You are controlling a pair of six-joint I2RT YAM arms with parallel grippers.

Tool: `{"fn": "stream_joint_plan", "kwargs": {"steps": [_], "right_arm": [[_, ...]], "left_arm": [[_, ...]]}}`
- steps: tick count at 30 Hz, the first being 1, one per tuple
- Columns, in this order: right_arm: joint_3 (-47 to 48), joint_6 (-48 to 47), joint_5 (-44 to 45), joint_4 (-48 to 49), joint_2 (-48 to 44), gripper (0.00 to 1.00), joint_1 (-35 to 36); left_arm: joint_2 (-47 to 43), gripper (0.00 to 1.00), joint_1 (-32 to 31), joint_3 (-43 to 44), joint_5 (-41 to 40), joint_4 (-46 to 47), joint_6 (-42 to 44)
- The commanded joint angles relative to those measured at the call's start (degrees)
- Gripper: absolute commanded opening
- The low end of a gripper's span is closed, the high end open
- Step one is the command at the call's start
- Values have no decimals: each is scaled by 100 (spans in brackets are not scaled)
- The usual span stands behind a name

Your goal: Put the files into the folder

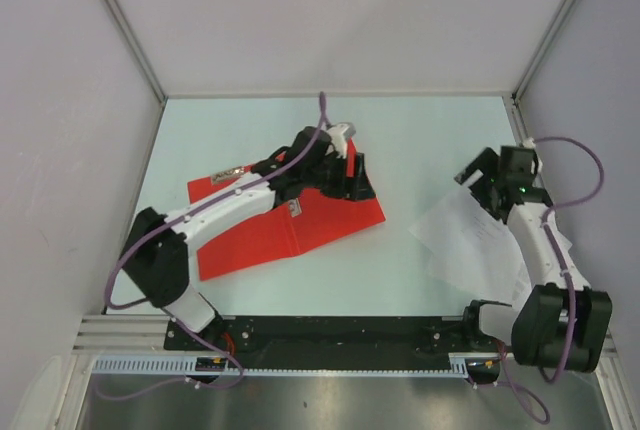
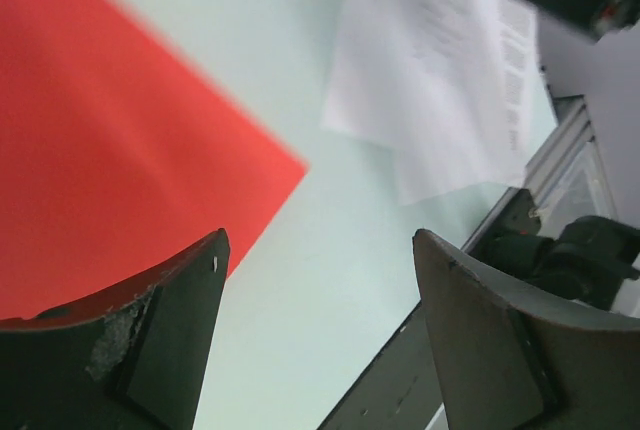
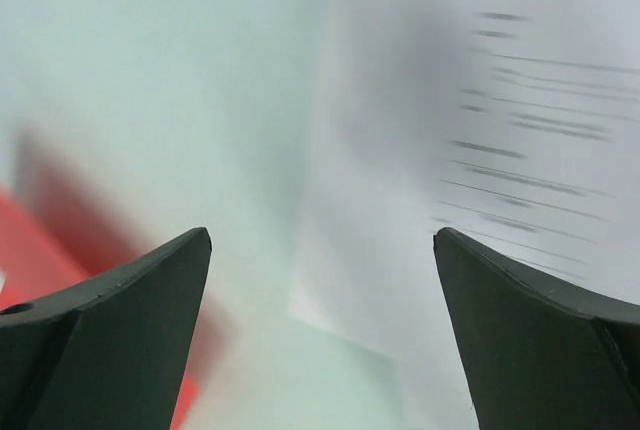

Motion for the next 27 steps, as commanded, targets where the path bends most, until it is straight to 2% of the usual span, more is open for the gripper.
{"fn": "stream_joint_plan", "kwargs": {"steps": [1,3,4,5,6,7,8,9,12,15,17,20,27], "right_arm": [[-774,145,310,-891,-640,100,-979],[-960,128,459,-944,-1088,100,-1539],[-1074,32,495,-962,-1177,99,-1743],[-1128,-3,460,-979,-1256,100,-2041],[-1154,-56,147,-979,-1239,100,-2314],[-1259,-117,-13,-945,-1222,100,-2813],[-1321,-153,-84,-744,-1178,100,-2983],[-1382,-188,-181,-638,-1038,100,-3124],[-1646,-302,-592,-85,-757,100,-3520],[-1778,-469,-857,390,-589,97,-3565],[-1840,-575,-946,663,-562,94,-3573],[-2015,-706,-1017,884,-755,93,-3512],[-2226,-654,-1060,892,-457,96,-3319]], "left_arm": [[1300,79,-765,1408,-58,256,-193],[1865,79,-1178,2319,-23,256,-219],[2529,79,-1283,2665,29,152,-237],[2823,78,-1476,3042,134,72,-237],[3157,78,-1556,3751,118,19,-228],[3430,78,-1627,4045,74,-16,-211],[3972,79,-1706,4335,48,-16,-228],[4238,78,-1715,4895,126,-25,-306],[5118,78,-1706,5776,206,-148,-675],[5523,78,-1689,5894,-100,-78,-1220],[5620,76,-1645,5841,-269,-236,-1736],[5638,74,-1645,5578,-436,-165,-2055],[5700,71,-1619,5288,-129,-227,-2653]]}}
